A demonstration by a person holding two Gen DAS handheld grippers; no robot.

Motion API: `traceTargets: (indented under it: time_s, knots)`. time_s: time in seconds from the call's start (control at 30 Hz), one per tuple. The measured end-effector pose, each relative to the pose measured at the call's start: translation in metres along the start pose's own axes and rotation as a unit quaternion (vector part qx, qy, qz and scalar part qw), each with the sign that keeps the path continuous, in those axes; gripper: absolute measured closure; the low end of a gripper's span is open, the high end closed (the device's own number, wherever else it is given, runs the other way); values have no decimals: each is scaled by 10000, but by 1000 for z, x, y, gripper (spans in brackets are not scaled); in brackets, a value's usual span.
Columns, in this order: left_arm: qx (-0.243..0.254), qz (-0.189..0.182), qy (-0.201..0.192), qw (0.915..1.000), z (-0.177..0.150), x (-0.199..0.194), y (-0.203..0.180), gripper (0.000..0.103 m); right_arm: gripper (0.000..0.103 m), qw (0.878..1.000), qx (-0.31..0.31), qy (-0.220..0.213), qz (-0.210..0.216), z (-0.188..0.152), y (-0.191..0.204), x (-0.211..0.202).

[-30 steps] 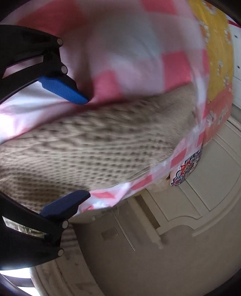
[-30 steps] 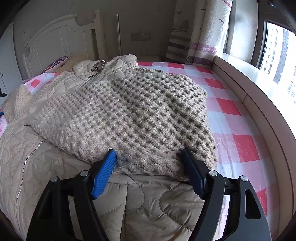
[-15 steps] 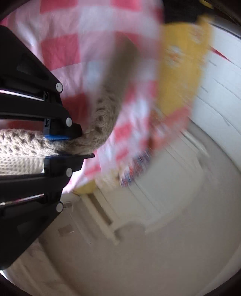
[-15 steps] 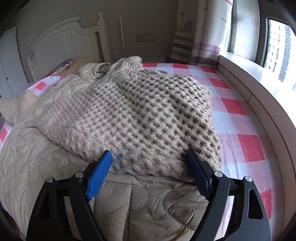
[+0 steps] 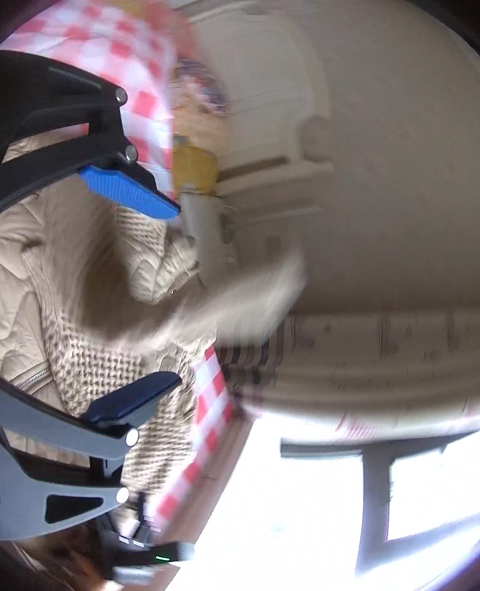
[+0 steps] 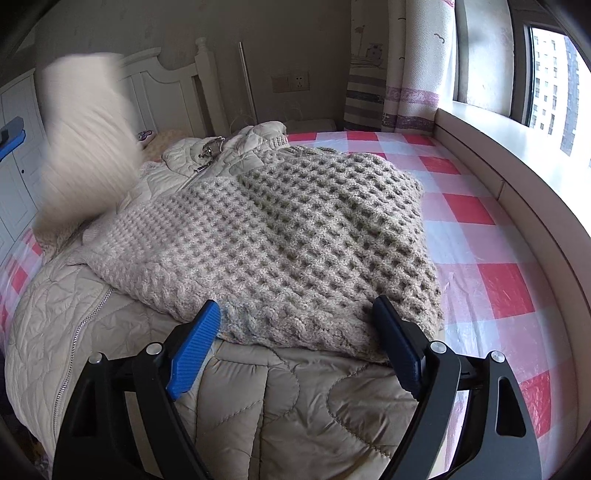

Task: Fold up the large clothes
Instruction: 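Grasp the other knitted sleeve with the left gripper and fold it across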

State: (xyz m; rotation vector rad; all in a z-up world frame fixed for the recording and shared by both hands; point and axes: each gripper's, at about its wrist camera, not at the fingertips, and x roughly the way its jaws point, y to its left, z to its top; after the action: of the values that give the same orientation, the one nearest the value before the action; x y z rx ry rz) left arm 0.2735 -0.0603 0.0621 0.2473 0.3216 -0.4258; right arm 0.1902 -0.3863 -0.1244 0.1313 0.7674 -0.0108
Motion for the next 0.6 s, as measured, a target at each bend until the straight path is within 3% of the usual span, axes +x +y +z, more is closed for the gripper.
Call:
traceTargets:
  time_s: [0.1, 0.23, 0.33, 0.47, 0.6]
  knots:
    - [403, 230, -78, 9989, -18, -16, -20, 18, 22, 10000, -8, 7, -15, 0, 0, 0]
    - [-226, 599, 383, 9972, -43, -19, 19, 13, 22, 10000, 29, -8, 30, -1, 0, 0]
    - [-779, 1183, 1048, 9844, -86, -14, 64, 13, 22, 10000, 31, -10, 31, -1, 0, 0]
    - [-1571, 1316, 1887, 9604, -140, -9, 104, 14, 22, 10000, 1, 8, -6, -1, 0, 0]
    - [-1619, 1603, 2330, 9454, -168, 3, 111, 14, 21, 10000, -50, 28, -54, 0, 3, 0]
